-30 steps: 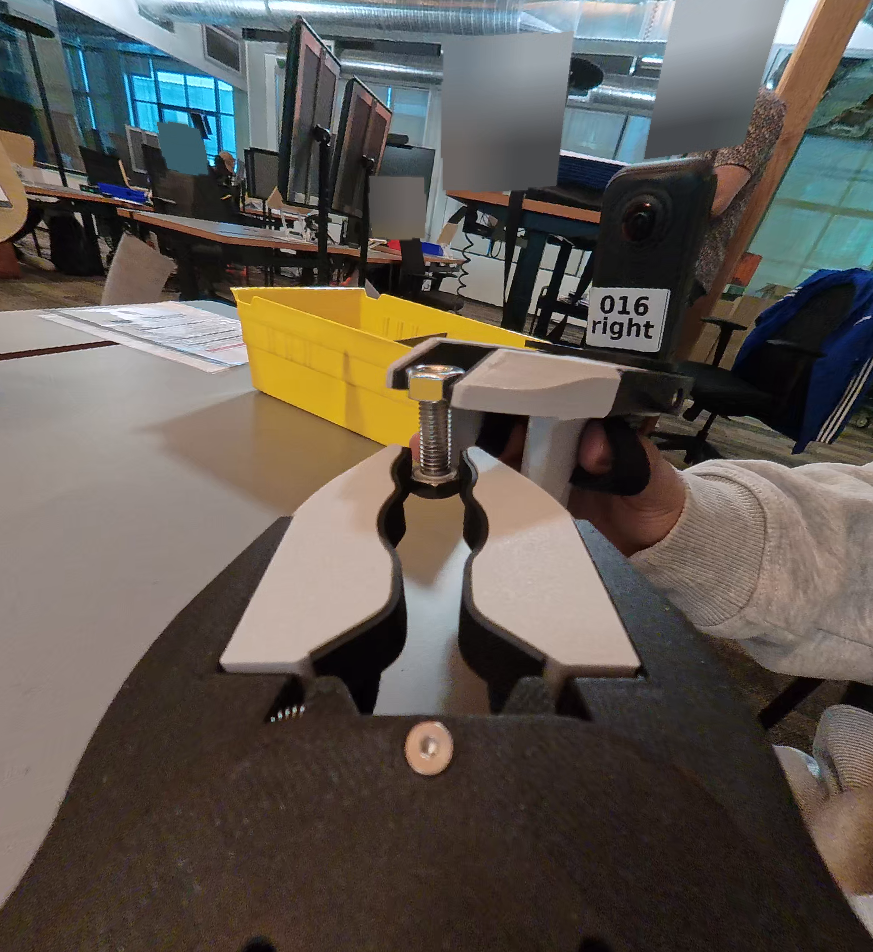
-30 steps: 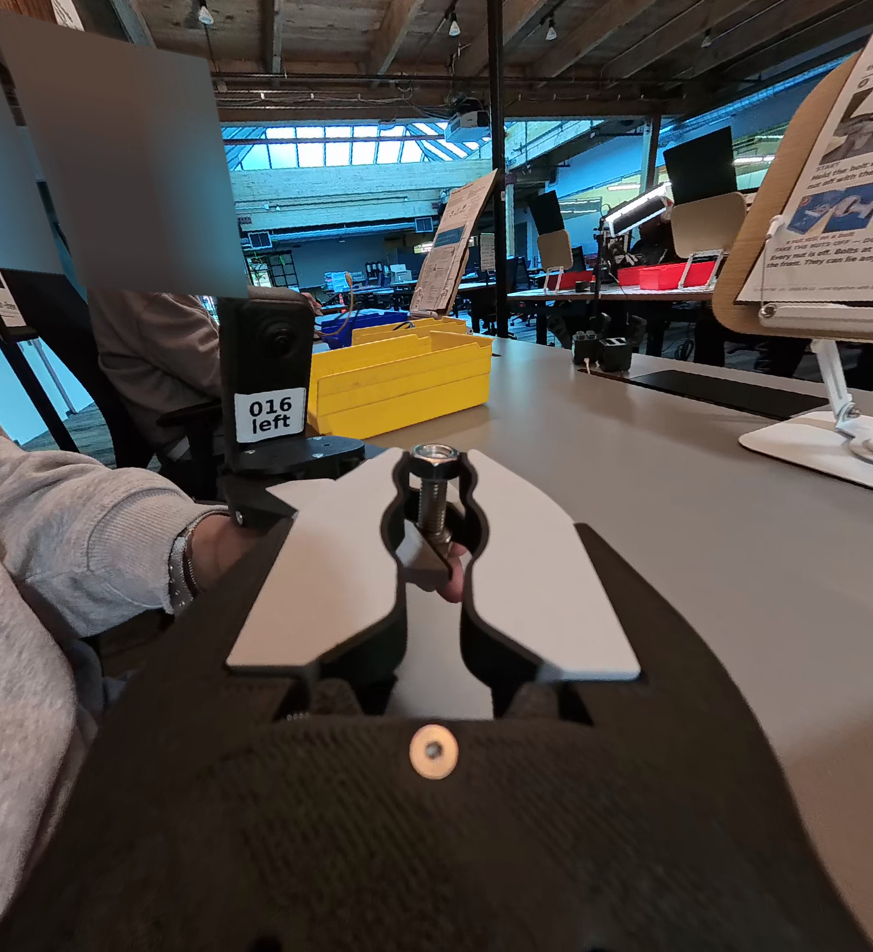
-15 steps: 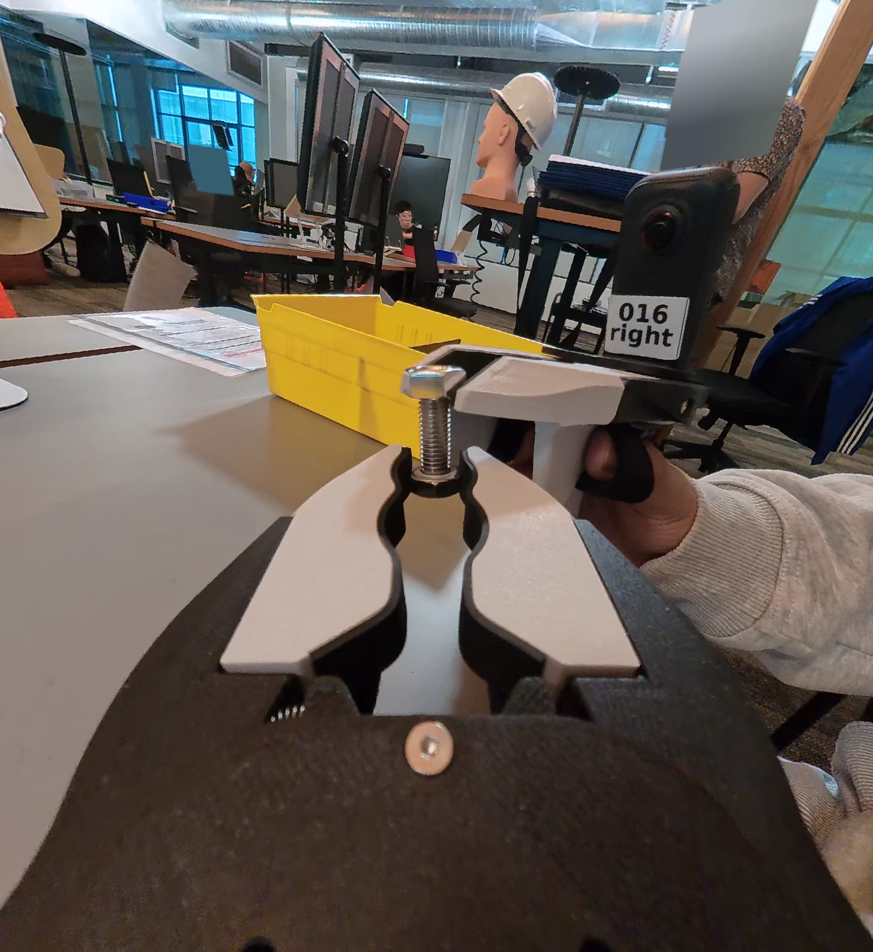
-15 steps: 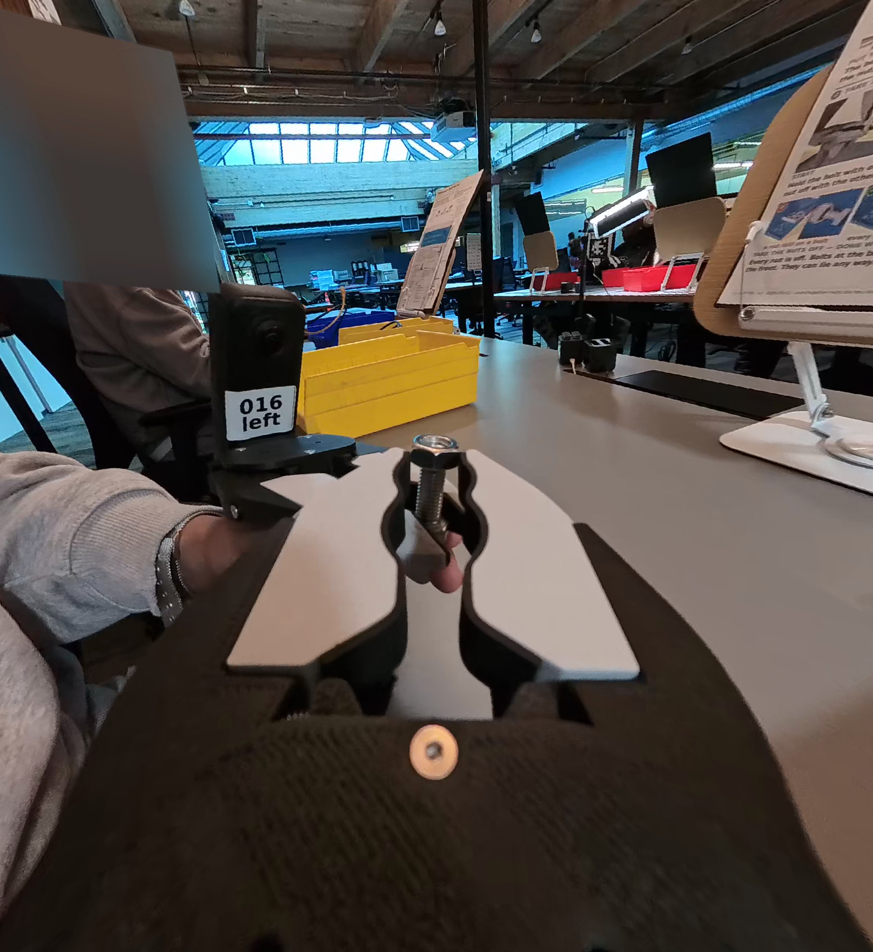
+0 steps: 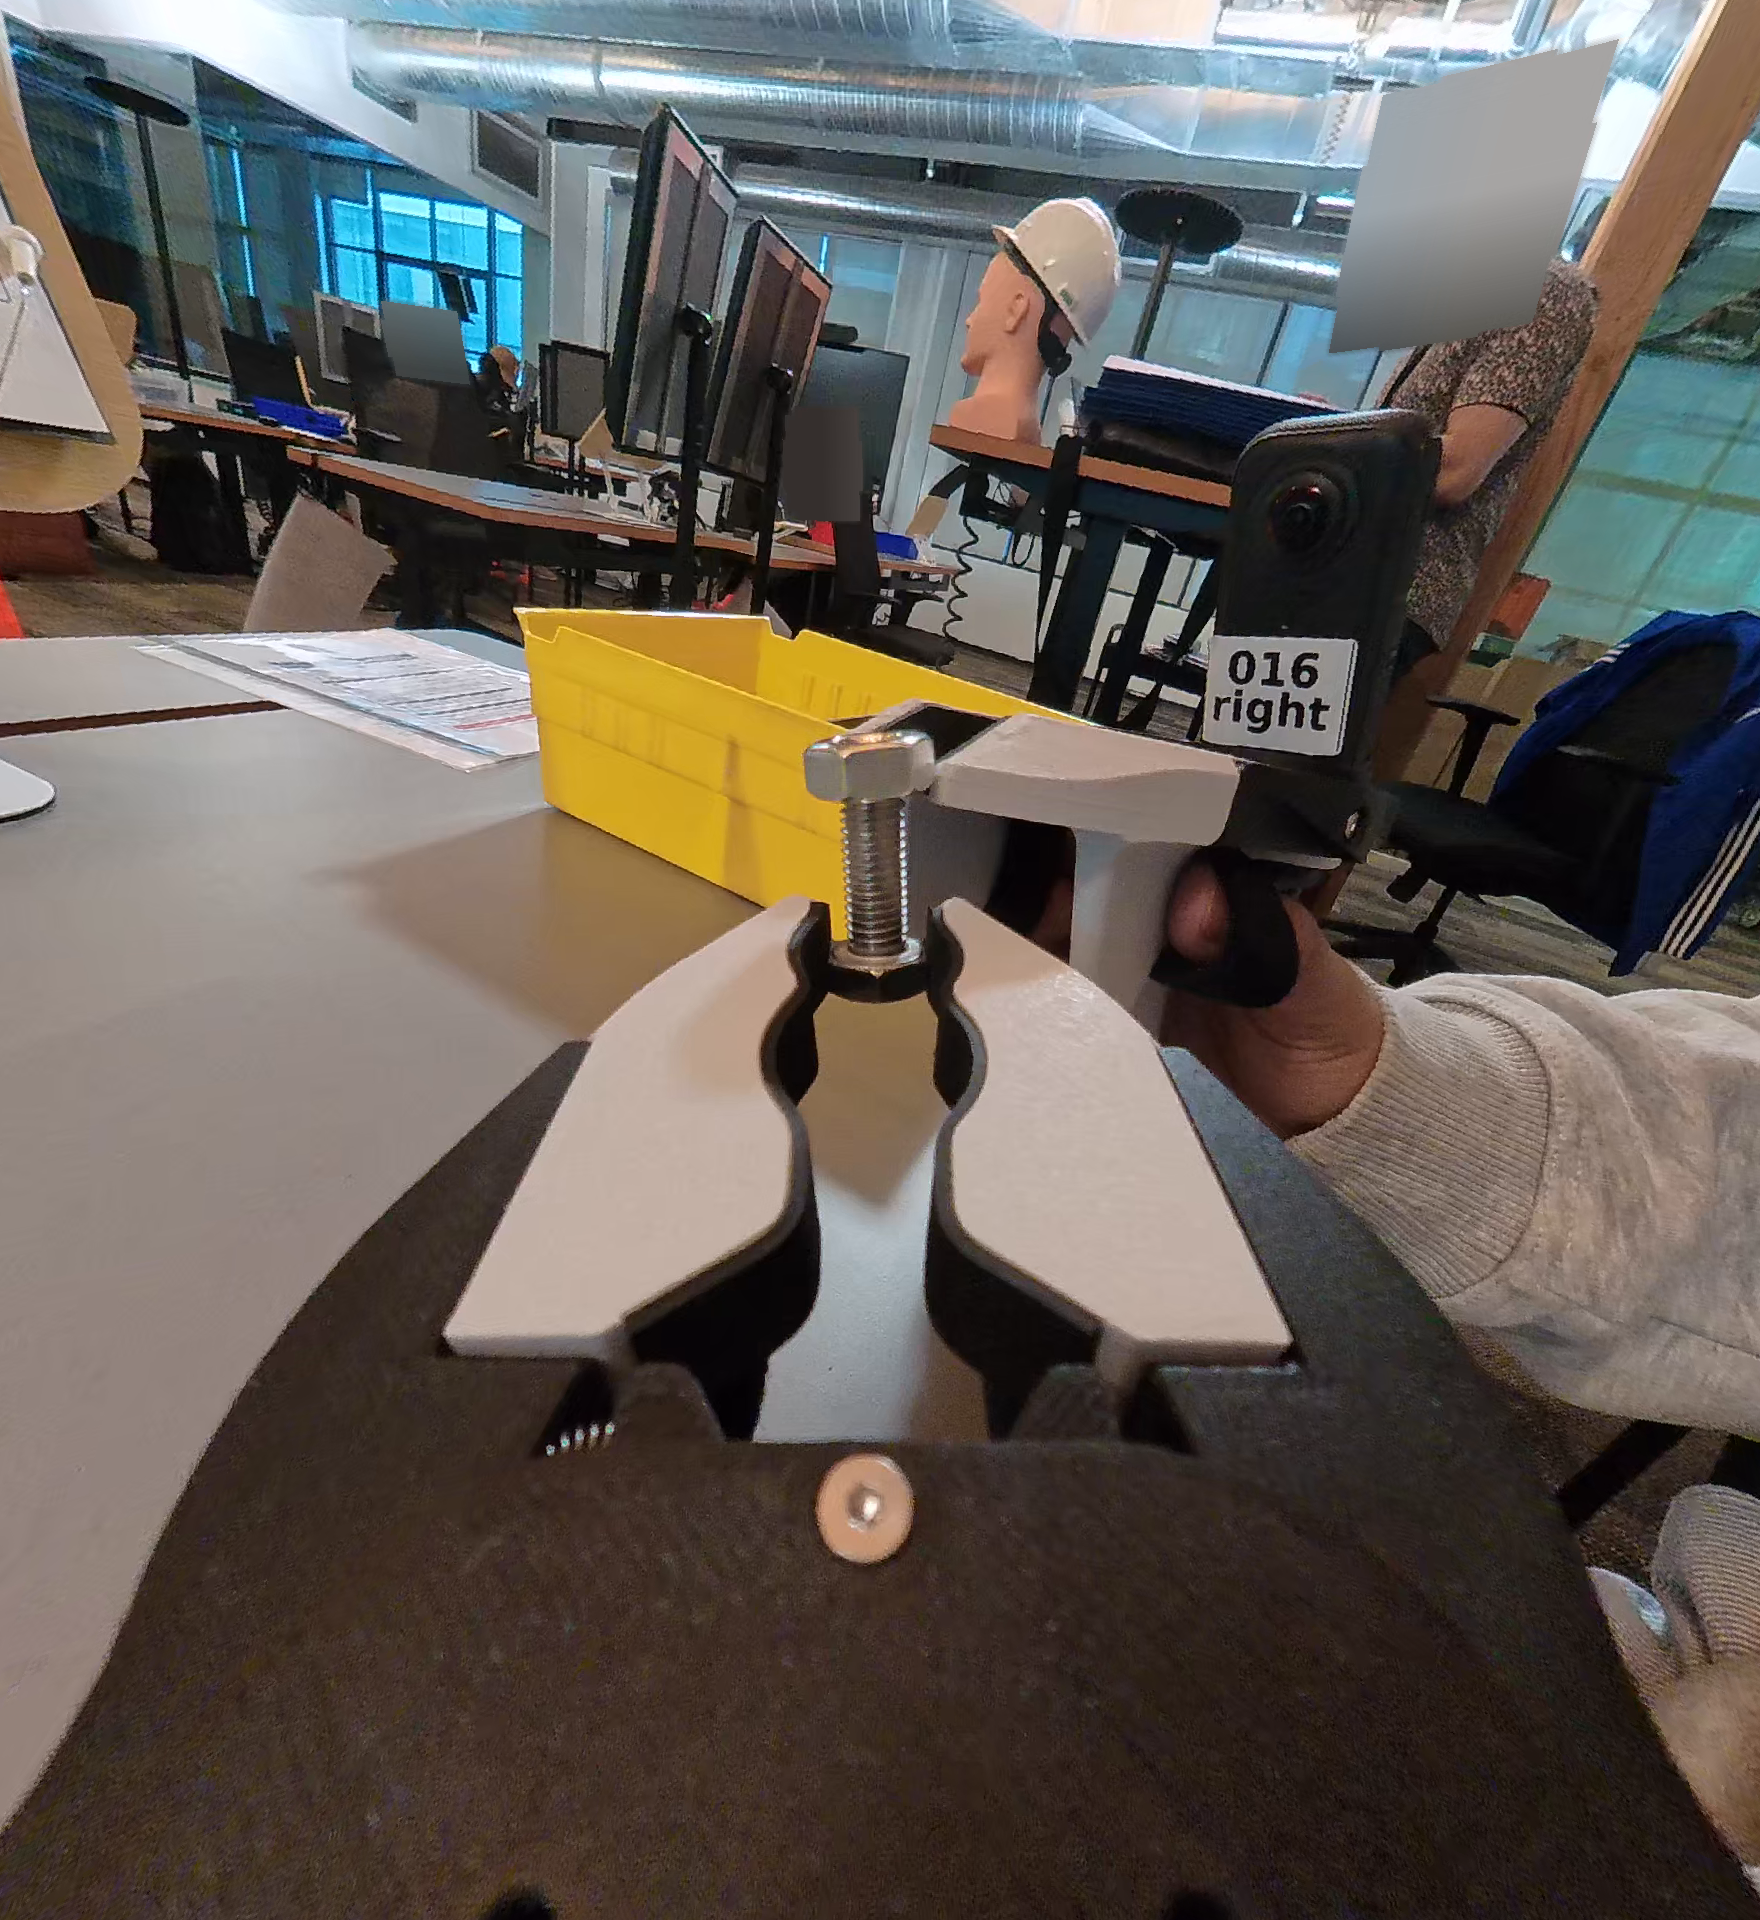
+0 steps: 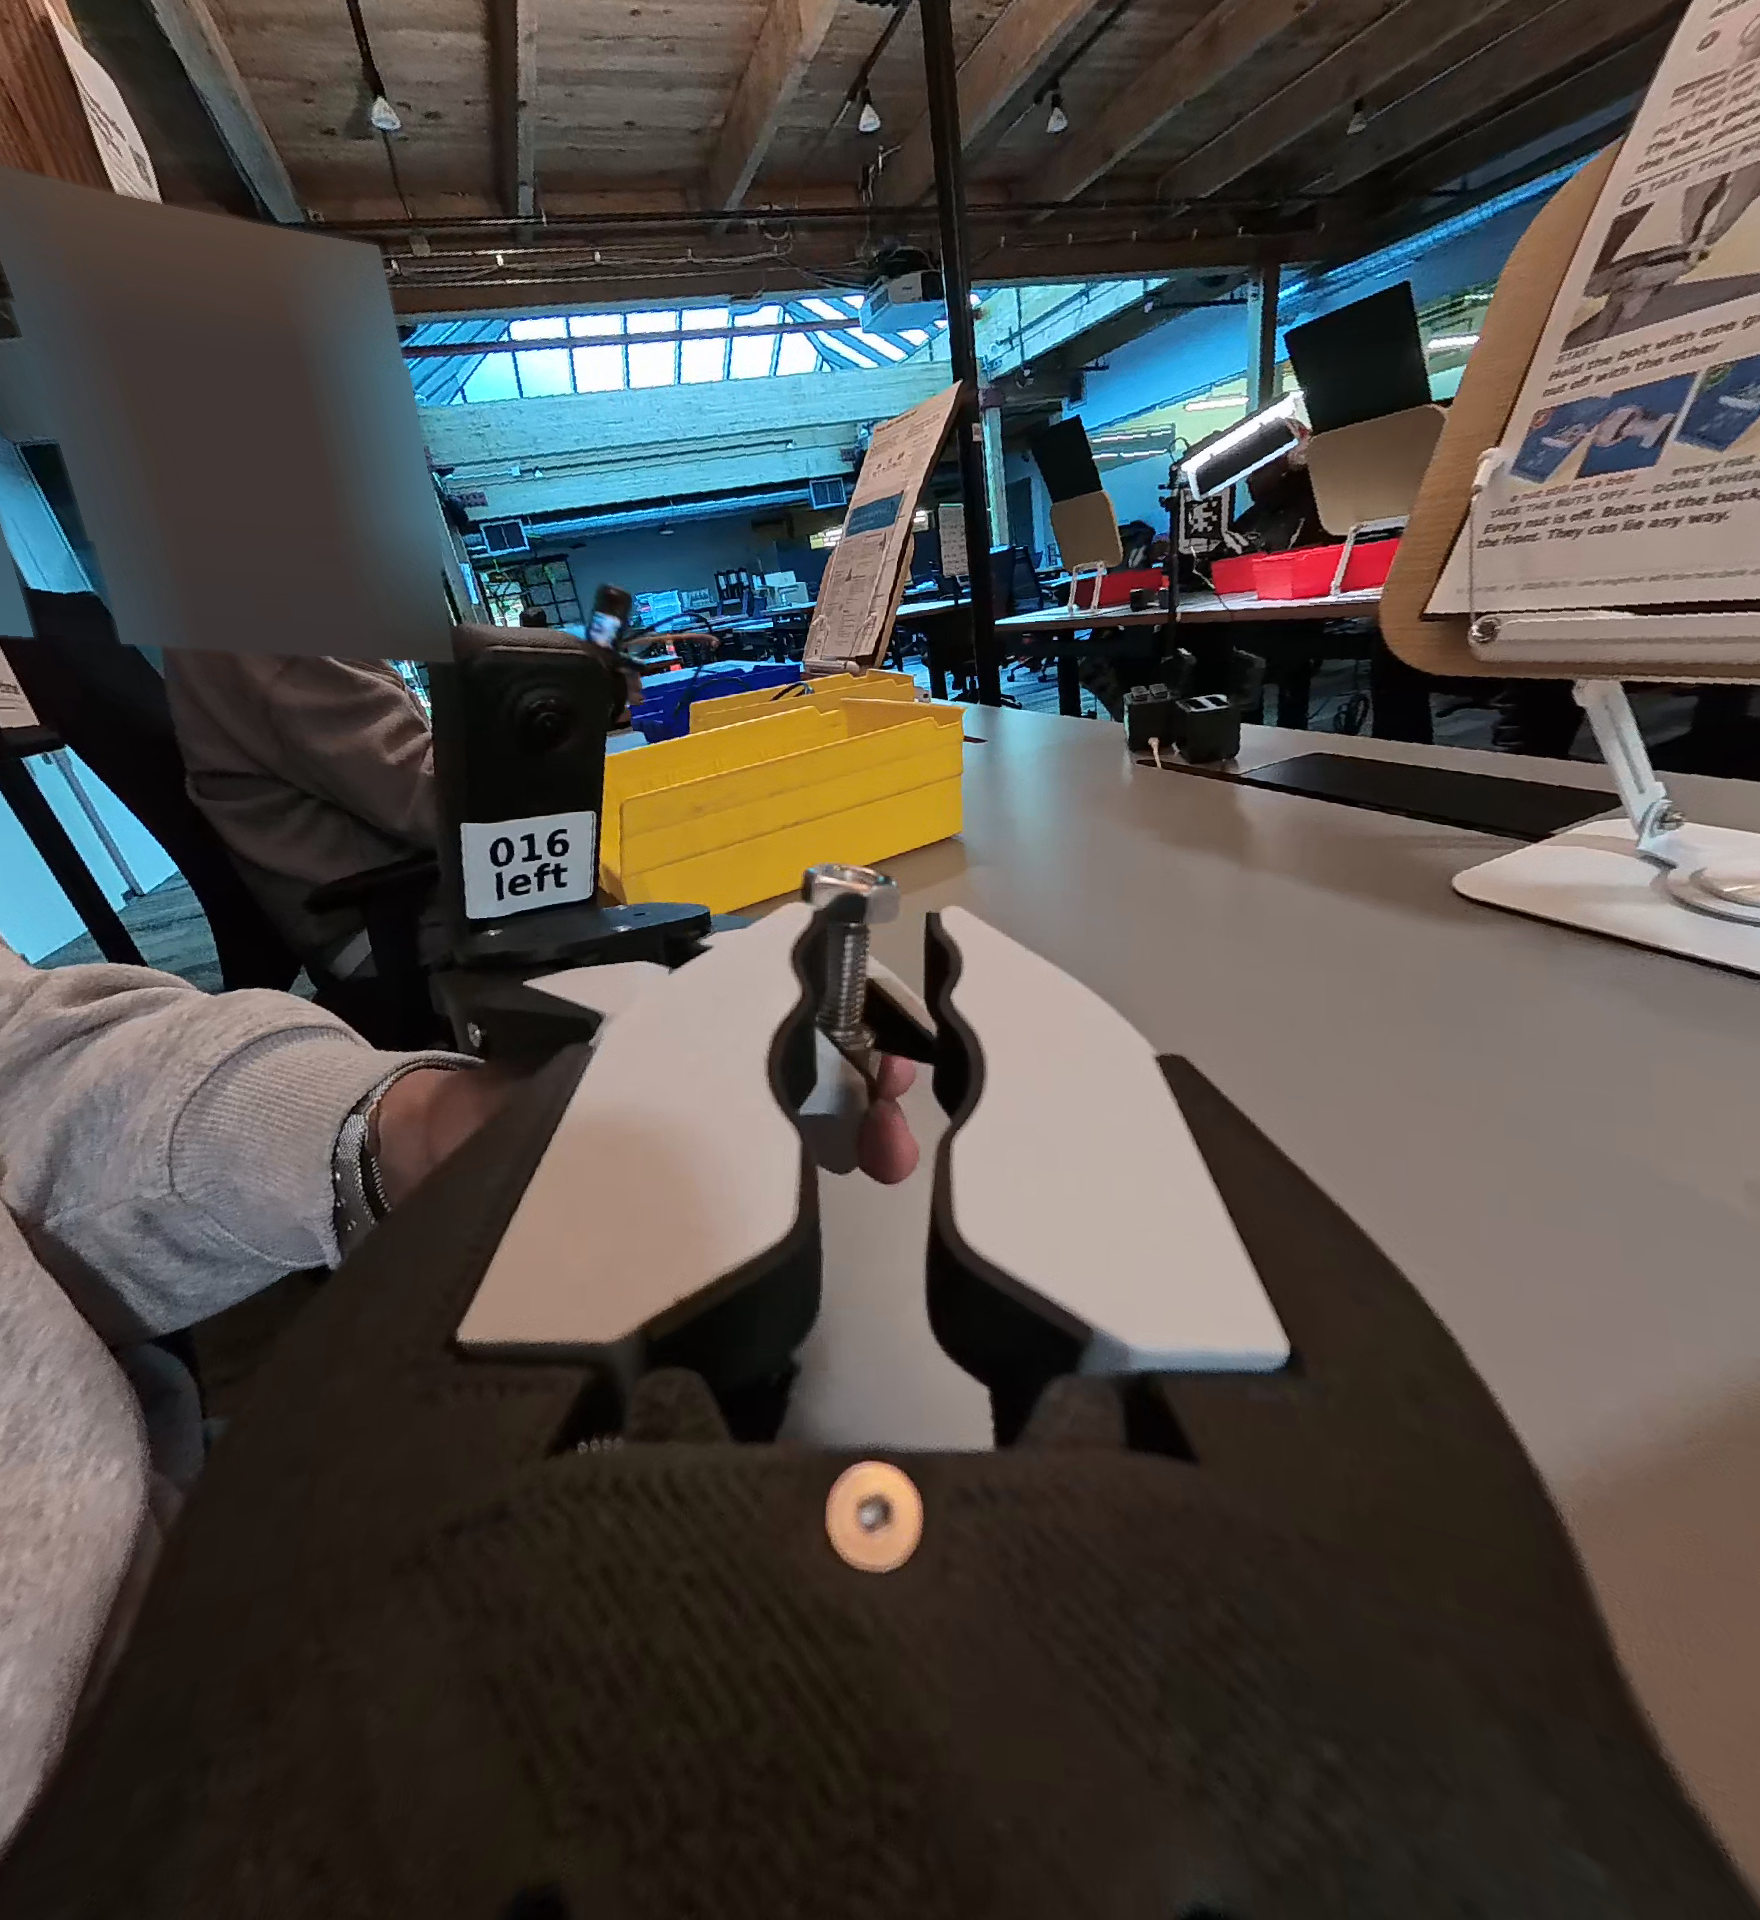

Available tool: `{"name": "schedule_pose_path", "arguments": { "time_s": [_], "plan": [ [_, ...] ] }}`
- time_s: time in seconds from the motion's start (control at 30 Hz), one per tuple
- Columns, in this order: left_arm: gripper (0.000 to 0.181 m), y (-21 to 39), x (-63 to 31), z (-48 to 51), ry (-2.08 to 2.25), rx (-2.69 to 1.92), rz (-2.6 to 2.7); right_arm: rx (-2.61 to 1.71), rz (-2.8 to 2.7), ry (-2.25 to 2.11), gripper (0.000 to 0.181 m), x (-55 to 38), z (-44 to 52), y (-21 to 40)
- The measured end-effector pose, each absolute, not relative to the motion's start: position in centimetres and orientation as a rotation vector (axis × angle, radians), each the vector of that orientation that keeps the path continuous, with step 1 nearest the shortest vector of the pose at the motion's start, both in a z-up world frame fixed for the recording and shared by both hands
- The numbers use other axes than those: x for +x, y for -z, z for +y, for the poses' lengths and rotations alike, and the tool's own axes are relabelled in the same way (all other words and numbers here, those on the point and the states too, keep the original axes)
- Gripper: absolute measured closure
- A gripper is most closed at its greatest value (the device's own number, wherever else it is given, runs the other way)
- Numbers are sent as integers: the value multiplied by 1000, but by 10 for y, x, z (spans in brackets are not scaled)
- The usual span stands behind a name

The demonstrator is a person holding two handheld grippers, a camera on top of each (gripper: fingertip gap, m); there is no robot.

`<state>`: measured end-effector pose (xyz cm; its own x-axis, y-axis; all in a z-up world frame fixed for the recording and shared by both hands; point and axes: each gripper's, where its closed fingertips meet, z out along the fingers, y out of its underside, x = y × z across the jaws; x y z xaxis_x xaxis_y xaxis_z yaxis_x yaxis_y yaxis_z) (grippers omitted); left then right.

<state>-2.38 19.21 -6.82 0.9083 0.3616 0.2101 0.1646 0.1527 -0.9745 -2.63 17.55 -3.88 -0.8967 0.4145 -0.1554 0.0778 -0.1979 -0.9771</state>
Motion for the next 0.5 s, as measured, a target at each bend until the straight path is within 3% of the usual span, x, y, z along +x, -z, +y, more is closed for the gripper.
{"name": "schedule_pose_path", "arguments": {
  "time_s": [0.5],
  "plan": [
    [164, 71, -25, 193, -161, -1440, -455, -562, -1821, -2212, 162, -23, 174, 36]
  ]
}}
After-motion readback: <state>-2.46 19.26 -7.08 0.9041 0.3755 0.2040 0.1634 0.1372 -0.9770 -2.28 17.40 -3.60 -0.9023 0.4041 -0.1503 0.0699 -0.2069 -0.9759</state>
